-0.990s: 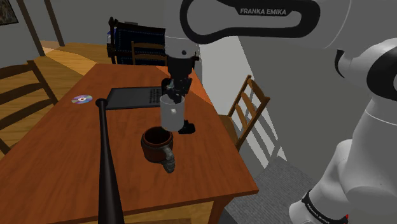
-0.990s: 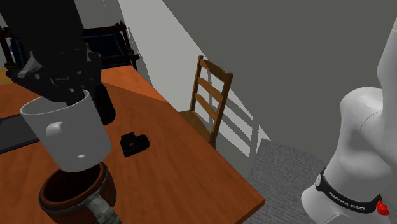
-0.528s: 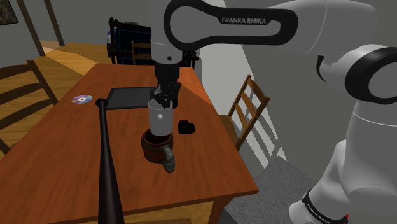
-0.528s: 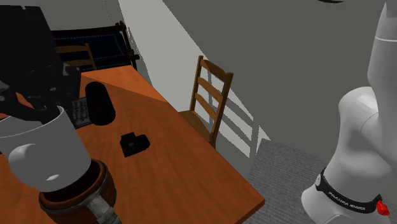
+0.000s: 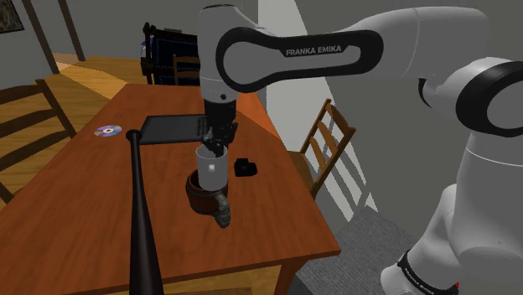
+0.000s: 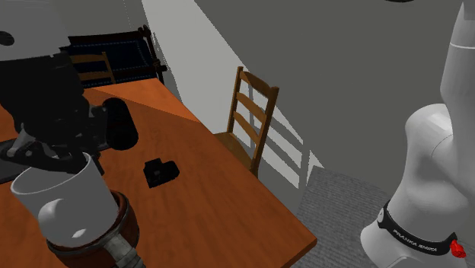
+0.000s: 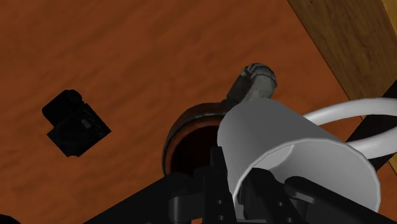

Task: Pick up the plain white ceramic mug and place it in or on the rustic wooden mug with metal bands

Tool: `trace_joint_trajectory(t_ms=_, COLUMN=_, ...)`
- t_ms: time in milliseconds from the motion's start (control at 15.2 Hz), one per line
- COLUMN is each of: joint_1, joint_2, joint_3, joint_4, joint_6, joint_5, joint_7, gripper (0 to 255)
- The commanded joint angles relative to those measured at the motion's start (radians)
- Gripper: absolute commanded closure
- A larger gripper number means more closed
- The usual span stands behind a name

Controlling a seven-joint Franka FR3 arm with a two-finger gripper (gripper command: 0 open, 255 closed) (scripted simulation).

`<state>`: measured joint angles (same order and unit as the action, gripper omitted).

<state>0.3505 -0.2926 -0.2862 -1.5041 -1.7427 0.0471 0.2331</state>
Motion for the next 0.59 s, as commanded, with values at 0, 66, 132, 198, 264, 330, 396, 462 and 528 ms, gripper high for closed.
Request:
trace_joint_trajectory(t_ms=0, joint_1=-0.001, joint_2=0.000, joint_3=0.001, joint_4=-0.026, joint_6=-0.027, joint_5=0.000, joint_7=0.000, gripper=255)
trace_joint_trajectory(t_ms=66, joint_1=-0.001, joint_2=-0.001, joint_3=0.001, joint_4=-0.039, joint_6=-0.040, joint_5=0.001, joint_7=0.000, gripper=255)
trace_joint_trajectory(t_ms=132, joint_1=-0.002, joint_2=-0.002, joint_3=0.001, joint_4=-0.051, joint_6=-0.053, joint_5=0.001, joint_7=0.000, gripper=255)
trace_joint_trajectory(t_ms=198, joint_1=-0.002, joint_2=-0.004, joint_3=0.002, joint_4=-0.072, joint_6=-0.077, joint_5=0.002, joint_7=0.000, gripper=255)
trace_joint_trajectory(t_ms=264, joint_1=-0.002, joint_2=-0.004, joint_3=0.002, joint_4=-0.073, joint_6=-0.077, joint_5=0.002, joint_7=0.000, gripper=255)
trace_joint_trajectory(t_ms=330, joint_1=-0.002, joint_2=-0.004, joint_3=0.002, joint_4=-0.073, joint_6=-0.077, joint_5=0.002, joint_7=0.000, gripper=255)
trace_joint_trajectory(t_ms=396, joint_1=-0.002, joint_2=-0.004, joint_3=0.002, joint_4=-0.072, joint_6=-0.077, joint_5=0.002, joint_7=0.000, gripper=255)
trace_joint_trajectory(t_ms=462, joint_1=-0.002, joint_2=-0.004, joint_3=0.002, joint_4=-0.072, joint_6=-0.077, joint_5=0.002, joint_7=0.000, gripper=255)
trace_joint_trajectory(t_ms=528, joint_1=-0.002, joint_2=-0.004, joint_3=0.002, joint_4=-0.072, joint_6=-0.077, joint_5=0.002, joint_7=0.000, gripper=255)
